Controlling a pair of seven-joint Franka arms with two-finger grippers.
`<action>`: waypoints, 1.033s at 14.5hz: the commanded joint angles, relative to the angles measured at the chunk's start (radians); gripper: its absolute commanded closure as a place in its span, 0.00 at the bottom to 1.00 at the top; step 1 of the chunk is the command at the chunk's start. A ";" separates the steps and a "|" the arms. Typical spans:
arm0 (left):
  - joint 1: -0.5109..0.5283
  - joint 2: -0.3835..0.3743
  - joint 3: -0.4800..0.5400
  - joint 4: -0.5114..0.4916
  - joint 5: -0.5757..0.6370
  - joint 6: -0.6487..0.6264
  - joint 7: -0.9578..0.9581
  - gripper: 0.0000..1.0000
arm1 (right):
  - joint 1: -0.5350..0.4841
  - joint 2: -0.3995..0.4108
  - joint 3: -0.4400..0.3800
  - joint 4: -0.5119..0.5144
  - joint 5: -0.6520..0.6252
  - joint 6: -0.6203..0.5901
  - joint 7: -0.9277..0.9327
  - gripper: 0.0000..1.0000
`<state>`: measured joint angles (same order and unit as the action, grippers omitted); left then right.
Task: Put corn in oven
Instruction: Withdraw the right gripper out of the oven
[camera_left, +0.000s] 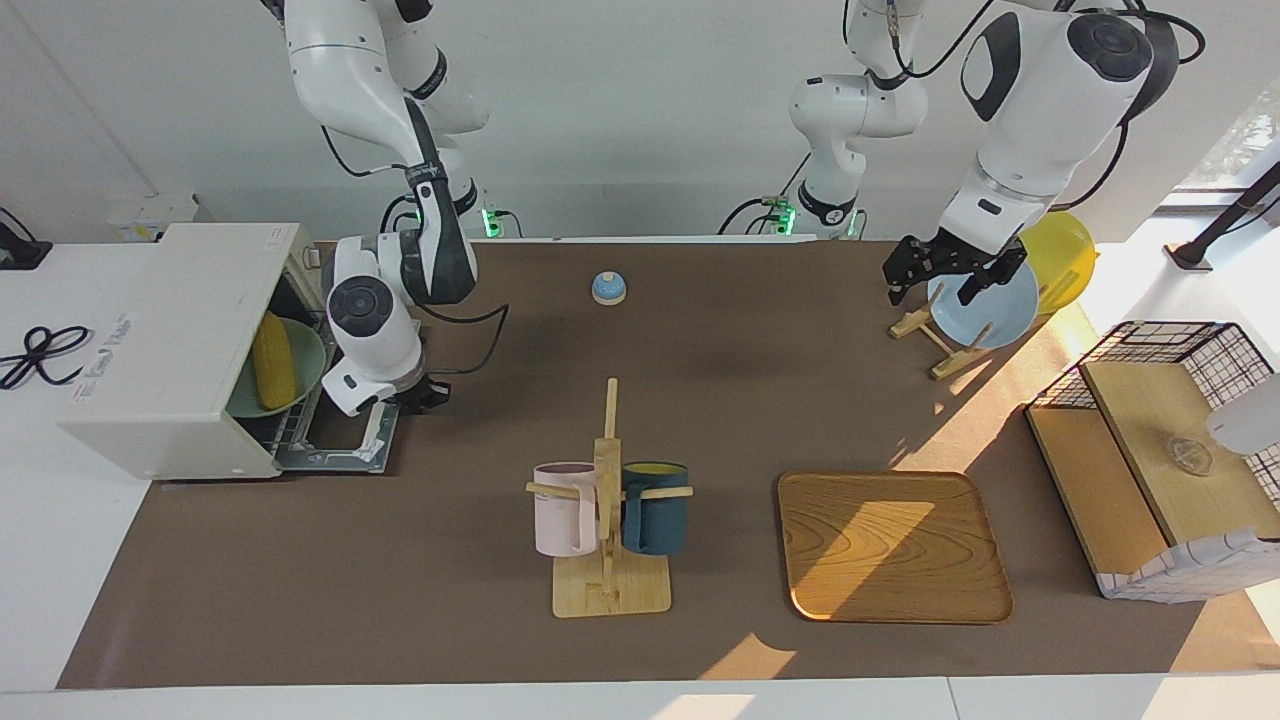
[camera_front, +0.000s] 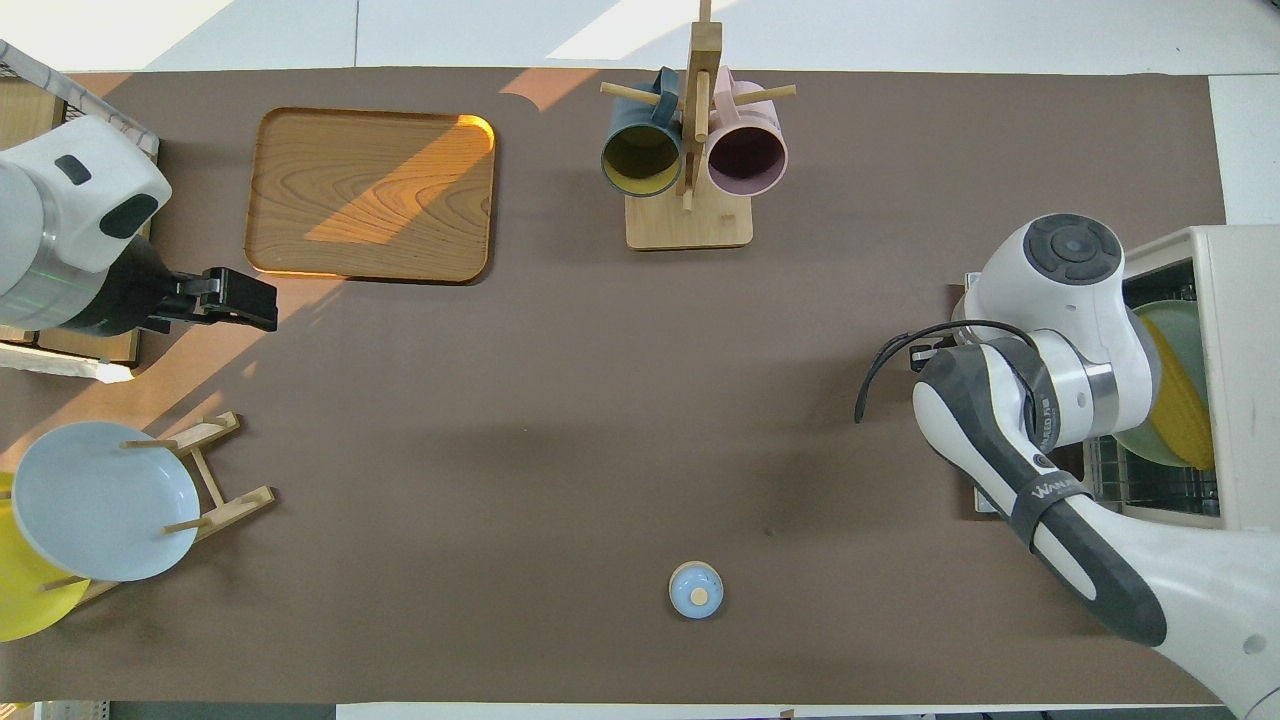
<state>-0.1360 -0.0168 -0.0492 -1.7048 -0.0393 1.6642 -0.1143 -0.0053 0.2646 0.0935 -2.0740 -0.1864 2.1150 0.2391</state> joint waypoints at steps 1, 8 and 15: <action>0.007 -0.011 -0.001 0.002 -0.017 -0.001 0.004 0.00 | -0.008 -0.013 0.006 -0.002 -0.091 -0.042 0.017 1.00; 0.007 -0.011 -0.001 0.001 -0.017 -0.001 0.004 0.00 | -0.033 -0.044 0.009 0.231 -0.133 -0.340 -0.134 1.00; 0.007 -0.011 -0.001 0.001 -0.017 0.000 0.004 0.00 | -0.128 -0.185 0.006 0.245 -0.125 -0.477 -0.292 1.00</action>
<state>-0.1360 -0.0168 -0.0492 -1.7048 -0.0393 1.6642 -0.1144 -0.1117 0.1065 0.0937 -1.8268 -0.2931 1.6619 -0.0101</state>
